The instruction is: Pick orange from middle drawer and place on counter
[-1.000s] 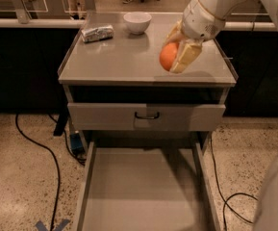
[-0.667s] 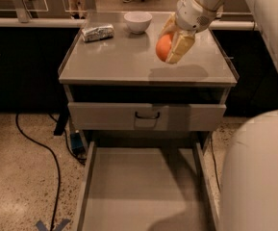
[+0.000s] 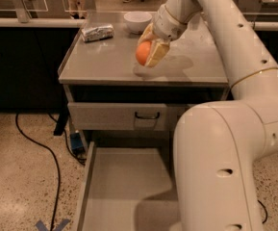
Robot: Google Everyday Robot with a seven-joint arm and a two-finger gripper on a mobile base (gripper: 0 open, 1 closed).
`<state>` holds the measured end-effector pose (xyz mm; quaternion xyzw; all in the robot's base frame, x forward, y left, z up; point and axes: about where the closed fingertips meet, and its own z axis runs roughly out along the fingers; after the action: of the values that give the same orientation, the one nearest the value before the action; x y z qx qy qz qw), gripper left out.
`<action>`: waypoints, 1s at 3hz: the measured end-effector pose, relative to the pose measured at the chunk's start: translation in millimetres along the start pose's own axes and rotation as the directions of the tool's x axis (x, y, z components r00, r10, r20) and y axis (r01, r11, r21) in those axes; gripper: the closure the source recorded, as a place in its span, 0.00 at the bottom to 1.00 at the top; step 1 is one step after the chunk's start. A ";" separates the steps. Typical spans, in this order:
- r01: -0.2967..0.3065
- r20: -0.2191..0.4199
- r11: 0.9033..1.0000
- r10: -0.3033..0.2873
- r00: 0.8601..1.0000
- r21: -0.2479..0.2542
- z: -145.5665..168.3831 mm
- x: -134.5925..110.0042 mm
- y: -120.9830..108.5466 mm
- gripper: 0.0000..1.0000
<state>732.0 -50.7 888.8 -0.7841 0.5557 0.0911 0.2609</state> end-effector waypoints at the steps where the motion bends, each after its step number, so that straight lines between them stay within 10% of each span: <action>1: 0.030 0.021 0.998 -0.029 0.999 -0.050 37.5 -0.3 -4.9 1.00; 3: 0.031 -0.008 0.998 -0.031 0.999 -0.059 58.4 3.9 -14.2 1.00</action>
Offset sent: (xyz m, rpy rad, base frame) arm 0.0107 0.0138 -0.0941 -0.2552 0.1840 0.1077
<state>755.1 -20.6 842.0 -0.8003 0.5417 0.0997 0.2368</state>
